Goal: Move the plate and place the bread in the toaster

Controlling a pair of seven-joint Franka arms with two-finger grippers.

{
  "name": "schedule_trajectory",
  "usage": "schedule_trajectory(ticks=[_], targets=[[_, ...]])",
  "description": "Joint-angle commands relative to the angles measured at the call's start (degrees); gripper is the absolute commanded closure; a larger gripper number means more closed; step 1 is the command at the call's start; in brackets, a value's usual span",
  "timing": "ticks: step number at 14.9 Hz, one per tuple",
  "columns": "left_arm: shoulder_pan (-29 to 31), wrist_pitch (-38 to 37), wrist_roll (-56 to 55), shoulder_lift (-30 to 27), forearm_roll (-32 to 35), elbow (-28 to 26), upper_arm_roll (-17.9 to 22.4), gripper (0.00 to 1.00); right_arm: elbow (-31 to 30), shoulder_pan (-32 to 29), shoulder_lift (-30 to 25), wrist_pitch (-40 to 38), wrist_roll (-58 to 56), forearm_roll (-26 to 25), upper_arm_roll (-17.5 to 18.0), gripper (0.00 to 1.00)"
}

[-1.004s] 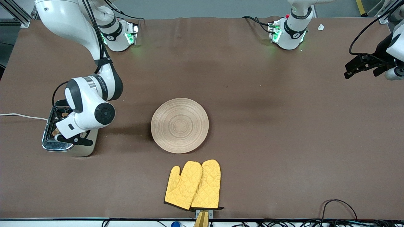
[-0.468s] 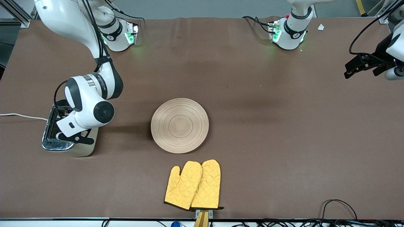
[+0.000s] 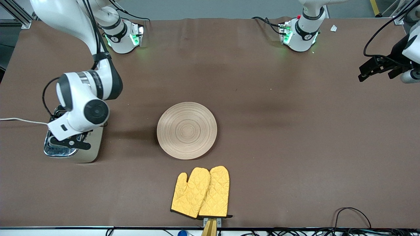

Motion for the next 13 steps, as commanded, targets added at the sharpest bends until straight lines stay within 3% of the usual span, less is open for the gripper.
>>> schedule_trajectory(ticks=[1, 3, 5, 9, 13], targets=[[0.3, -1.2, 1.5, 0.4, -0.5, 1.3, 0.0, 0.0, 6.6, -4.0, -3.1, -3.3, -7.1, 10.3, 0.5, 0.0], [0.3, -1.2, 2.5, 0.5, -0.2, 1.4, 0.0, 0.0, 9.6, -5.7, -5.8, -5.5, -10.9, 16.6, 0.4, 0.0], [0.3, -1.2, 3.0, 0.5, -0.2, 1.5, 0.0, 0.0, 9.9, -7.6, -9.6, -6.3, -15.3, 20.3, 0.4, 0.0], [0.3, -1.2, 3.2, 0.6, -0.2, 1.6, 0.0, 0.0, 9.9, -14.9, -15.5, -6.8, -24.4, 33.0, 0.4, 0.0], [0.3, -1.2, 3.2, 0.6, -0.2, 1.5, 0.0, 0.0, 9.9, -16.5, -16.8, -8.3, -27.8, 34.1, 0.4, 0.0]])
